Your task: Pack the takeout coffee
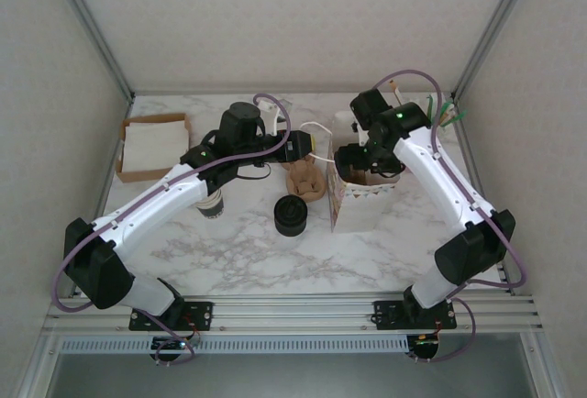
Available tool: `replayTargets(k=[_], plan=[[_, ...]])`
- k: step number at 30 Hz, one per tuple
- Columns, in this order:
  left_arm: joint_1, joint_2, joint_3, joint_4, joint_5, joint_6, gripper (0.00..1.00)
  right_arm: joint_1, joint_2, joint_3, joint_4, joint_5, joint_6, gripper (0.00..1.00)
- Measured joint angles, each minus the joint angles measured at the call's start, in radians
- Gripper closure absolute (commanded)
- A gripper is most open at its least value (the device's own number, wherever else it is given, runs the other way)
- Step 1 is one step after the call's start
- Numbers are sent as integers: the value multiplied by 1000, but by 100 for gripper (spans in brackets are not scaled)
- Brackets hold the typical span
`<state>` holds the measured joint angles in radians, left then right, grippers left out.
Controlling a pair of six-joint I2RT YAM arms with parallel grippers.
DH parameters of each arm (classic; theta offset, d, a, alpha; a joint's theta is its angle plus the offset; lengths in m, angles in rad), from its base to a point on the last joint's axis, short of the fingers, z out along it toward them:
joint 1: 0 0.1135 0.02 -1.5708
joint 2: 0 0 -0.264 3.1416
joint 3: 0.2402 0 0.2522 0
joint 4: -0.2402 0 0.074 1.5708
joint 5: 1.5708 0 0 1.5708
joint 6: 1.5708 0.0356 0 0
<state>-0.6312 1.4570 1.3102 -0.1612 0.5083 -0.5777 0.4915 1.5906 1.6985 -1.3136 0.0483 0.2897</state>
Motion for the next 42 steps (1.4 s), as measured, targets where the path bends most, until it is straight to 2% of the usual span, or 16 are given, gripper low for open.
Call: replayTargets(k=[10,25,33,42], plan=[[0,0,9,0,0,-3,46,8,-52,43,-25,0,13,7],[0,-18,27,-5,-7,-20,13,20,-187,56,-33,-24,18,16],[0,-55,40,-16,-24,-21,1,22,-272,56,-32,-27,21,23],[0,-129,41,-29,-85,-13,1,24,-407,56,-6,-16,39,36]])
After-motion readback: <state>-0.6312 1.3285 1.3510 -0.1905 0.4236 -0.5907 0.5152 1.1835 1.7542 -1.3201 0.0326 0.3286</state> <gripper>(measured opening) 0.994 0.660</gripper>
